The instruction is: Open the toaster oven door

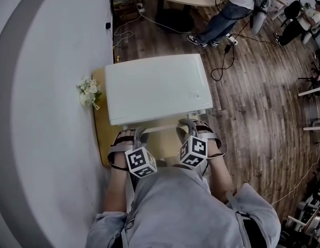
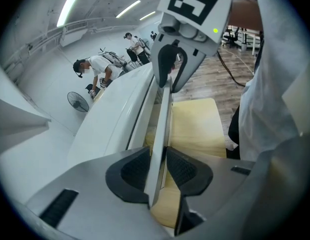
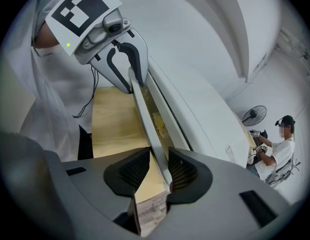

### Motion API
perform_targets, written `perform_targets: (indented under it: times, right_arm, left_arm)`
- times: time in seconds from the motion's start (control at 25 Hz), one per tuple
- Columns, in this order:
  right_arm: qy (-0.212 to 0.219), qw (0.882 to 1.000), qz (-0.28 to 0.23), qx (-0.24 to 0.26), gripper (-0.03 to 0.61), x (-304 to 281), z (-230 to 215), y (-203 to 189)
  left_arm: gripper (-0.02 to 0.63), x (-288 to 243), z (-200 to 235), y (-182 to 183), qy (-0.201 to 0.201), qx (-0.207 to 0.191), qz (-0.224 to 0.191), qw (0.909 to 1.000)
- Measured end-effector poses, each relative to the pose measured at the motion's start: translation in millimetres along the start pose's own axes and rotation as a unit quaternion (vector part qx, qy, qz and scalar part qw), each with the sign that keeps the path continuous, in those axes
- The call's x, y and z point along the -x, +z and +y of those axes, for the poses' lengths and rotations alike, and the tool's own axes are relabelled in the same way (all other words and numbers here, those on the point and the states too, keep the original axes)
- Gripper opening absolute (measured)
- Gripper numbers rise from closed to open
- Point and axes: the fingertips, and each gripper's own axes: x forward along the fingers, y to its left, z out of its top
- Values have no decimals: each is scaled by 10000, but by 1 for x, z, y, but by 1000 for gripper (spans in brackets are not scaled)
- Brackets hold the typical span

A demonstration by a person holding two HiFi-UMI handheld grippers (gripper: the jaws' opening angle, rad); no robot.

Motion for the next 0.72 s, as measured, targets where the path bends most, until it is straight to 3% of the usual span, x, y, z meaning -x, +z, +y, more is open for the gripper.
perform_targets:
  times: [0.44, 0.72]
  right_arm:
    - [-266, 9994, -216, 49, 101, 7, 30, -12]
    - [-450, 9981, -416, 113, 98, 8, 57, -21]
  left_arm:
    - [103, 3, -31, -6, 535, 65, 382, 9978]
    - [106, 4, -57, -14, 856, 343, 533, 9943]
